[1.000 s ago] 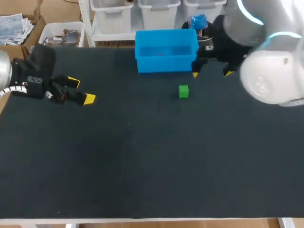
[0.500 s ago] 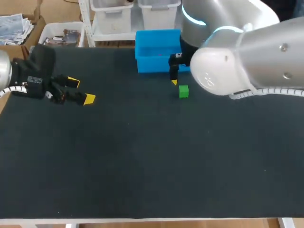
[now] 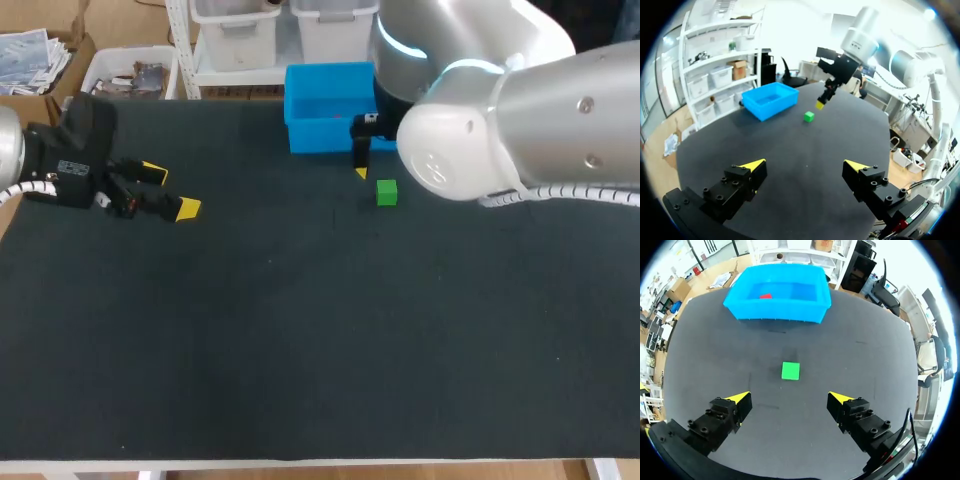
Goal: Use the left arm to pick the red cube and place it into the blue plastic box first, then use the right arm to grasp the green cube and put it into the same blue plastic box after the first action is fully finished.
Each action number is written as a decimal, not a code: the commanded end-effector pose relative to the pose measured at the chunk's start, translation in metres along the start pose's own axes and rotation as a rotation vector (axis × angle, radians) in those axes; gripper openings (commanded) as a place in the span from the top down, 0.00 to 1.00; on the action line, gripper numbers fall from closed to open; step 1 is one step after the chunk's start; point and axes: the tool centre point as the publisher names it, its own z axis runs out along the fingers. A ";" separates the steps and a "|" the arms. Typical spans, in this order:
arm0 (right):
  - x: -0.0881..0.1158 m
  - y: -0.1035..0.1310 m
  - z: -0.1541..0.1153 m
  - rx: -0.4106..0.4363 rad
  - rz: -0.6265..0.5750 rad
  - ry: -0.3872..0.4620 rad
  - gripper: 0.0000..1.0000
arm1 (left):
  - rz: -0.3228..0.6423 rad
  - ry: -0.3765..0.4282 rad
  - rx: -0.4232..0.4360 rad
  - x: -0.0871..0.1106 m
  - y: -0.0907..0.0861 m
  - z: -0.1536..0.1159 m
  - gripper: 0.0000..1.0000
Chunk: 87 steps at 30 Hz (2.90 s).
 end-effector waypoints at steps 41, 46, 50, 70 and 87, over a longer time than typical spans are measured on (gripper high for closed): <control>-0.027 -0.004 0.094 0.008 -0.046 0.052 0.74 | 0.003 -0.013 0.001 0.003 0.000 0.000 0.00; -0.025 -0.005 0.096 0.007 -0.039 0.062 1.00 | 0.003 -0.013 0.001 0.003 0.000 0.000 0.00; -0.023 -0.006 0.094 0.006 -0.037 0.063 1.00 | 0.003 -0.013 0.001 0.003 0.000 0.000 0.00; -0.054 -0.023 -0.013 -0.008 -0.005 -0.109 1.00 | 0.003 -0.013 0.001 0.003 0.000 0.000 0.00; -0.075 -0.017 -0.064 -0.111 0.002 -0.332 1.00 | 0.003 -0.013 0.001 0.003 0.000 0.000 0.00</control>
